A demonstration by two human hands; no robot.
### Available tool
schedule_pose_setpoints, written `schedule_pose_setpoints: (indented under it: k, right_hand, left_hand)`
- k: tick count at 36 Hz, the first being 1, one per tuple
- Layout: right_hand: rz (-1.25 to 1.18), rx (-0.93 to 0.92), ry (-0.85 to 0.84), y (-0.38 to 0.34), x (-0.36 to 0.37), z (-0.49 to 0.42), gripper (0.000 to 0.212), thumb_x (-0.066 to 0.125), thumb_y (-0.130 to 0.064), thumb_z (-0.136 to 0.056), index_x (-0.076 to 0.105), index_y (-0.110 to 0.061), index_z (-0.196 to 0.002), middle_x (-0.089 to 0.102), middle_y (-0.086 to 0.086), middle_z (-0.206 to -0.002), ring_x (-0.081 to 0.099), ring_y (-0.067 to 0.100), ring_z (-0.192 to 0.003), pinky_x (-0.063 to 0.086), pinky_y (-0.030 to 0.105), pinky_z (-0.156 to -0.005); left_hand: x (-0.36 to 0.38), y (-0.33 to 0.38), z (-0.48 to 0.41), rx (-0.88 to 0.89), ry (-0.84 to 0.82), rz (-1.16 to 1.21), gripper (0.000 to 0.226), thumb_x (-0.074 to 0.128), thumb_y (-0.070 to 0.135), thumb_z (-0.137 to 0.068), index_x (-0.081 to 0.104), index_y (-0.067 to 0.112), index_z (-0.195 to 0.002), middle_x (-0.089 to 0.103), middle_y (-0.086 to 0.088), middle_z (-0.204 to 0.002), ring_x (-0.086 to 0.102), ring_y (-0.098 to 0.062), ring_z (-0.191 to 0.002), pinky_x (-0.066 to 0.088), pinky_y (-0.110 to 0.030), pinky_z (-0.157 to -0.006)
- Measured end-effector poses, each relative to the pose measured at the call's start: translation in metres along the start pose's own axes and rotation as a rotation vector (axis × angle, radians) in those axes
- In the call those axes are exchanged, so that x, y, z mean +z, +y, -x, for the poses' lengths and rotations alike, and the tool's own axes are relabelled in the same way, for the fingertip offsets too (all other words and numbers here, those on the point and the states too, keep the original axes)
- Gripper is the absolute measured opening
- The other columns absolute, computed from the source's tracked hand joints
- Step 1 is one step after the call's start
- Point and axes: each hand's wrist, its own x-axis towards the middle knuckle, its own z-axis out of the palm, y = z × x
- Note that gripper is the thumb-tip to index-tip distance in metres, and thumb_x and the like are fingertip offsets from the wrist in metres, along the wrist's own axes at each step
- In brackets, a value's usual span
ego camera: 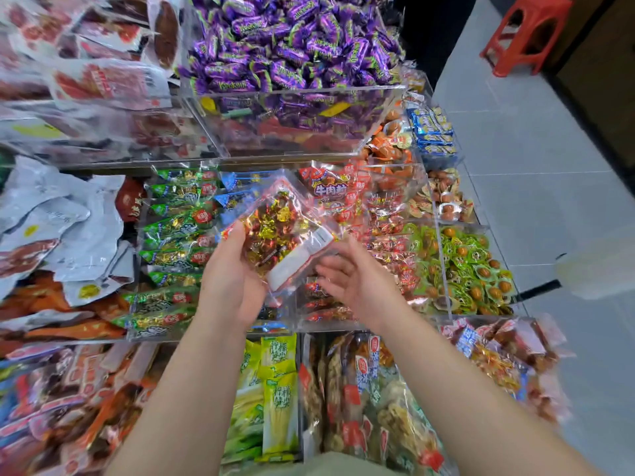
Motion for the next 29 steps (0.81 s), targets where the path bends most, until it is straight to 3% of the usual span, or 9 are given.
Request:
schedule_pose_setpoints:
  k: [4,7,12,14,16,19,22,26,29]
  right_hand:
    - [-0.156,-0.079,-0.087,-0.005,-0.006,0.010,0.052,0.060,-0.049,-0.080,0.057,-0.010,-0.114,0.072,0.007,-0.102,0.068,0.020,-0.097,0.055,0.030,-0.077]
    - [-0.004,-0.135,-0.081,-0.003,-0.003,0.015,0.035,0.064,-0.019,-0.086,0.055,-0.011,-0.118,0.069,0.003,-0.106,0.067,0.018,-0.097,0.054,0.029,-0.081]
    - [0.063,-0.272,0.105,-0.007,-0.008,0.027,0.024,0.066,-0.015,-0.084,0.059,-0.029,-0.102,0.064,0.000,-0.093,0.064,0.019,-0.085,0.056,0.030,-0.067]
    - [0.252,-0.459,0.314,-0.013,-0.014,0.029,0.023,0.071,-0.023,-0.081,0.061,-0.039,-0.093,0.060,-0.002,-0.084,0.061,0.021,-0.080,0.055,0.027,-0.062]
    - [0.597,-0.726,0.409,-0.016,-0.021,0.030,0.020,0.072,-0.034,-0.076,0.060,-0.045,-0.087,0.051,-0.011,-0.077,0.054,0.018,-0.075,0.051,0.029,-0.065]
    - [1.192,-1.178,0.180,-0.012,-0.030,0.026,0.025,0.068,-0.029,-0.079,0.066,-0.033,-0.104,0.051,-0.018,-0.077,0.044,0.006,-0.075,0.039,0.027,-0.069]
    - [1.375,-1.393,-0.071,-0.001,-0.032,0.024,0.026,0.071,-0.016,-0.081,0.072,-0.021,-0.106,0.060,-0.002,-0.089,0.051,0.018,-0.080,0.041,0.031,-0.073]
    - [1.383,-1.305,-0.195,0.005,-0.037,0.029,0.035,0.072,-0.038,-0.079,0.070,-0.022,-0.110,0.063,0.001,-0.105,0.056,0.019,-0.096,0.043,0.034,-0.089]
    - [1.138,-0.841,0.001,0.002,-0.036,0.037,0.058,0.057,-0.067,-0.075,0.041,-0.051,-0.129,0.036,-0.026,-0.130,0.035,-0.004,-0.121,0.024,0.008,-0.102]
  left_hand:
    - [0.011,-0.008,0.005,-0.013,-0.043,0.012,0.036,0.034,0.022,-0.104,0.053,0.005,-0.129,0.066,-0.013,-0.122,0.063,-0.026,-0.112,0.051,-0.047,-0.091]
    - [0.018,-0.017,0.009,-0.012,-0.128,0.026,0.038,0.034,0.015,-0.103,0.046,0.000,-0.136,0.058,-0.019,-0.131,0.058,-0.030,-0.118,0.050,-0.045,-0.096]
    - [0.018,-0.025,0.013,0.039,-0.203,-0.295,0.012,0.052,0.004,-0.094,0.056,0.013,-0.101,0.070,-0.004,-0.099,0.069,-0.012,-0.086,0.057,-0.028,-0.075]
    - [0.014,-0.021,0.009,-0.005,-0.119,-0.393,0.011,0.059,0.015,-0.092,0.054,0.018,-0.101,0.065,-0.009,-0.109,0.068,-0.014,-0.093,0.055,-0.028,-0.080]
    - [0.011,-0.013,0.008,-0.151,-0.130,-0.370,0.035,0.063,0.039,-0.085,0.052,0.017,-0.110,0.062,-0.015,-0.113,0.067,-0.023,-0.100,0.055,-0.035,-0.084]
    - [0.010,-0.004,0.011,-0.336,-0.265,-0.266,0.070,0.057,0.060,-0.070,0.053,0.011,-0.119,0.067,-0.018,-0.110,0.069,-0.031,-0.100,0.058,-0.041,-0.080]
    - [0.015,-0.002,0.014,-0.313,-0.259,-0.278,0.060,0.063,0.045,-0.077,0.058,0.003,-0.119,0.067,-0.011,-0.092,0.068,-0.023,-0.075,0.059,-0.035,-0.064]
    - [0.015,-0.004,0.011,-0.199,-0.159,-0.433,0.034,0.054,0.004,-0.094,0.053,-0.004,-0.127,0.067,-0.017,-0.101,0.063,-0.023,-0.076,0.054,-0.036,-0.068]
    - [0.014,-0.005,0.010,-0.143,-0.191,-0.525,0.030,0.052,0.001,-0.095,0.055,0.000,-0.125,0.064,-0.023,-0.119,0.061,-0.029,-0.091,0.051,-0.050,-0.087]
